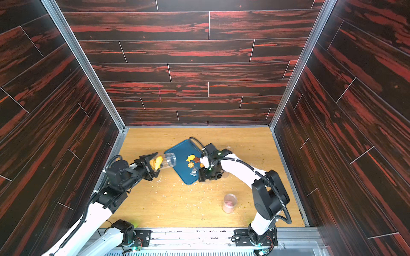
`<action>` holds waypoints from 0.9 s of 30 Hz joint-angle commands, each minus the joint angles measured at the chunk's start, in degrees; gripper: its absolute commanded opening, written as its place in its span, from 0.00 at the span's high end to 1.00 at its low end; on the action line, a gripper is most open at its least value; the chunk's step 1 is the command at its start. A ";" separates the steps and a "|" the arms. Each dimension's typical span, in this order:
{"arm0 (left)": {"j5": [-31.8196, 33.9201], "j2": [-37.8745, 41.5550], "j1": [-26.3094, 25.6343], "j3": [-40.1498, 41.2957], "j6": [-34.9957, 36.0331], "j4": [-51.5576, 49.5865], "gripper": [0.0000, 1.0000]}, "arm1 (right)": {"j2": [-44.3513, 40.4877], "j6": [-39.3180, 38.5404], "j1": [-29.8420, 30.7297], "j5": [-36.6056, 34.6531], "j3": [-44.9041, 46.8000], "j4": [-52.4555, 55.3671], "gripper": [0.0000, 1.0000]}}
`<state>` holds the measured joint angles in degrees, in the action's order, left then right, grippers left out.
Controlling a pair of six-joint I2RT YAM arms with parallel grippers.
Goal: Pour the cookies out of the jar
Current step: Place the lid at the center of the board.
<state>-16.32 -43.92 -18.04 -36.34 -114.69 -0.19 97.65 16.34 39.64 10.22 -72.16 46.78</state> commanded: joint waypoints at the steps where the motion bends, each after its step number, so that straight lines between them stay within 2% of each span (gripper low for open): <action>1: -0.79 1.29 0.71 -0.81 1.54 -1.36 0.42 | 2.82 1.81 3.24 -1.10 -0.34 3.78 0.29; 12: -1.23 2.08 1.17 -1.88 3.05 -3.33 0.42 | 11.29 5.58 12.46 -0.03 -0.61 3.94 0.27; 20: -1.68 2.98 1.54 -1.39 2.67 -3.76 0.42 | 14.74 6.60 13.76 -1.40 -1.81 4.09 0.20; 27: -1.83 4.02 2.18 -0.84 2.19 -3.62 0.42 | 12.29 6.51 13.63 -1.34 -4.52 6.01 0.16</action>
<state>-17.65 -40.86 -16.36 -36.45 -112.07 -4.78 110.34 22.31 53.04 8.97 -74.61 50.74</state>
